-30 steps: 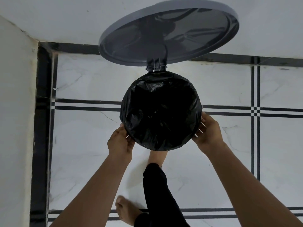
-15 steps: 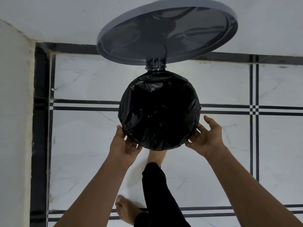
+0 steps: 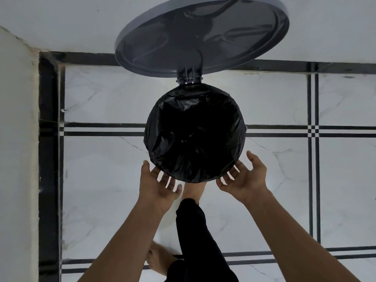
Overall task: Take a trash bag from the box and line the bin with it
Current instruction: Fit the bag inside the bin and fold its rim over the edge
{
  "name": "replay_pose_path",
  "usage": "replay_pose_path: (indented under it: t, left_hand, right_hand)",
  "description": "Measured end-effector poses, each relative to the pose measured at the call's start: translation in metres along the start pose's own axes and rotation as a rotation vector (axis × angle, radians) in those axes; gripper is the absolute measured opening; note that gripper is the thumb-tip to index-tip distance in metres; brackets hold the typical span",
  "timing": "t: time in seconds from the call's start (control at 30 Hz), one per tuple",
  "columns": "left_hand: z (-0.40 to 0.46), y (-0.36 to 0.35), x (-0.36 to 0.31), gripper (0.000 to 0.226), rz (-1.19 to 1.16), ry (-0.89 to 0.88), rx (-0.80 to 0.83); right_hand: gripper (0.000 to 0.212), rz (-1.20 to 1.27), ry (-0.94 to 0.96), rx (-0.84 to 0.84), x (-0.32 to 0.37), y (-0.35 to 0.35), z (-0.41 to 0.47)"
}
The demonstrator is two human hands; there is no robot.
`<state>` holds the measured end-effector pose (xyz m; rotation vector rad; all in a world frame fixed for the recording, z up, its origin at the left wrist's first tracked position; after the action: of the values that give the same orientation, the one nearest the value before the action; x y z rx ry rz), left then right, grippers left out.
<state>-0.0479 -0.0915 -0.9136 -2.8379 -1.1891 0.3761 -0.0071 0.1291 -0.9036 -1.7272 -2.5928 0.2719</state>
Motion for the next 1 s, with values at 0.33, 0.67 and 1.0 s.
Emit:
replay_pose_path:
  t: [0.33,0.67,1.0]
  left_hand:
    - [-0.001,-0.008,-0.006,0.055,-0.061,-0.076,0.005]
    - [0.004,-0.016,-0.049,0.052,0.135,-0.128,0.038]
    - [-0.001,-0.048,-0.119,0.036,0.658,-0.466,0.003]
  right_hand:
    - [0.041,-0.014,0.096,-0.09,0.006,-0.001,-0.003]
    - [0.052,-0.323,0.071,-0.135,0.07,-0.022,-0.014]
    - [0.027,-0.723,0.572,-0.576,0.128,-0.041,-0.053]
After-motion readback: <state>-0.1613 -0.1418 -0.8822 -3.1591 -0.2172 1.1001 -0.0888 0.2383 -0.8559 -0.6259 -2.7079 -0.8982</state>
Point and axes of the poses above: each hand's wrist, its own z-axis towards the middle knuckle, its own y-axis out of the back of the hand, x = y × z, the point moved 10 cm from there along z, towards the middle knuckle, and after that the axes turned 12 degrees about -y, right-handed, at the moved point
